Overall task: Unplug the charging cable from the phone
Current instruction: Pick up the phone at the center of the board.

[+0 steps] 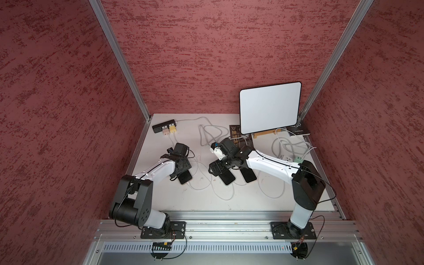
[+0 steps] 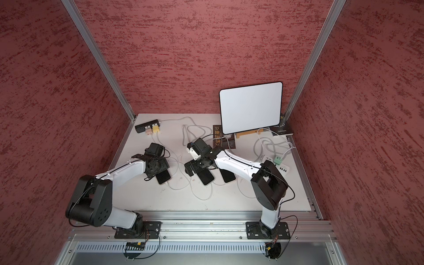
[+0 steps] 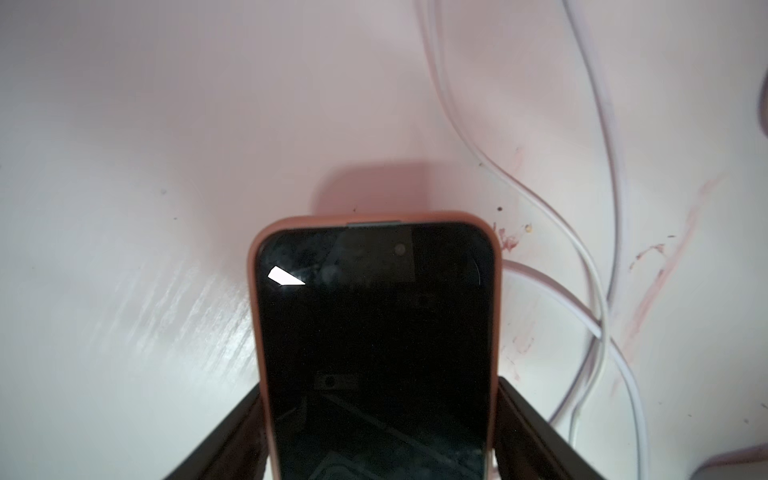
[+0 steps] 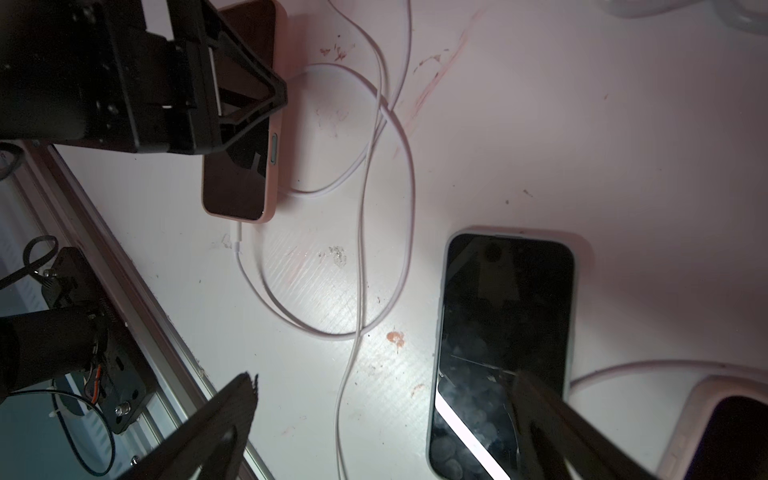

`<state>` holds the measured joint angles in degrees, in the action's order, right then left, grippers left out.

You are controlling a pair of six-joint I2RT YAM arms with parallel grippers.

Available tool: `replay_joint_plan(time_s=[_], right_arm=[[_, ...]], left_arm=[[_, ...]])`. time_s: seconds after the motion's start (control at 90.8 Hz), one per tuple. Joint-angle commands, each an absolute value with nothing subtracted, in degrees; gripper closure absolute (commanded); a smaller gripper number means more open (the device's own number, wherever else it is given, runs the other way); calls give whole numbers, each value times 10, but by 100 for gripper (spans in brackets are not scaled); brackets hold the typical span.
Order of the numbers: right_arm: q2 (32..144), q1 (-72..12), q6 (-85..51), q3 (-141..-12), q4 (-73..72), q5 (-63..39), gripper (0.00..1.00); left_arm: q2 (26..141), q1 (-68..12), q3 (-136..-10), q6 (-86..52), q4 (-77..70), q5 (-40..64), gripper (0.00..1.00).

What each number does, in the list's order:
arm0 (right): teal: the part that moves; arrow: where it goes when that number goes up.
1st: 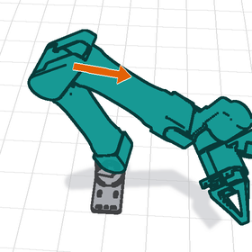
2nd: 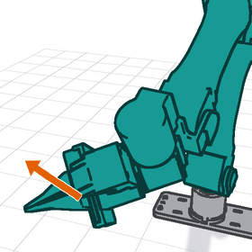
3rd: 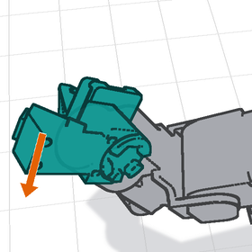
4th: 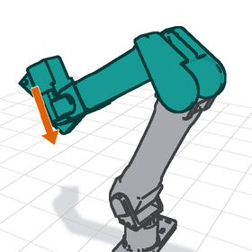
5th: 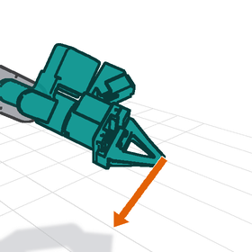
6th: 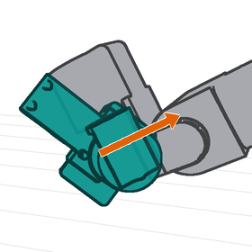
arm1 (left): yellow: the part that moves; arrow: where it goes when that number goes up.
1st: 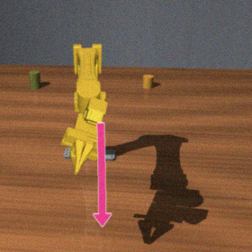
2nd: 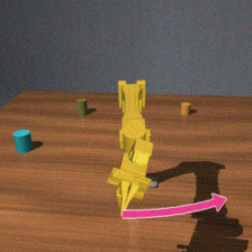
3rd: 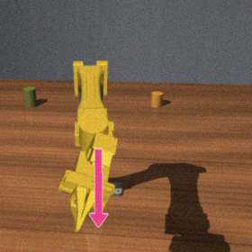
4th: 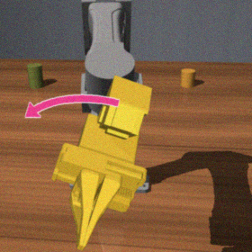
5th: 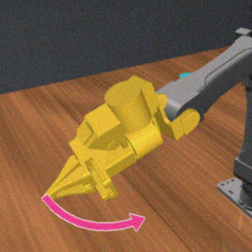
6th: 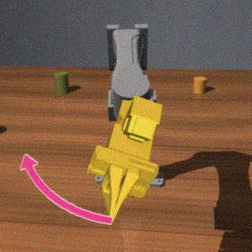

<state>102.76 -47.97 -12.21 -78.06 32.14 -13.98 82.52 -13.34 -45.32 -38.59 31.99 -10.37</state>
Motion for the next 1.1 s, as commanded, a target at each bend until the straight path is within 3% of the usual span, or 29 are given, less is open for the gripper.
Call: replay_joint_plan(time_s=[0.0,0.595,0.959,1.091], right_arm=[[998,-484,-132,-762,260,-166,1],[1000,-506,-195,-667,22,-232,1],[1045,-543,-191,-664,-64,-265,1],[1064,-548,-190,-670,-78,-270,8]], left_arm=[[791,-138,-462,-374,325,-116,51],[713,-141,-490,-363,285,-121,64],[701,-144,-506,-354,266,-112,66],[698,-146,-512,-353,265,-110,66]])
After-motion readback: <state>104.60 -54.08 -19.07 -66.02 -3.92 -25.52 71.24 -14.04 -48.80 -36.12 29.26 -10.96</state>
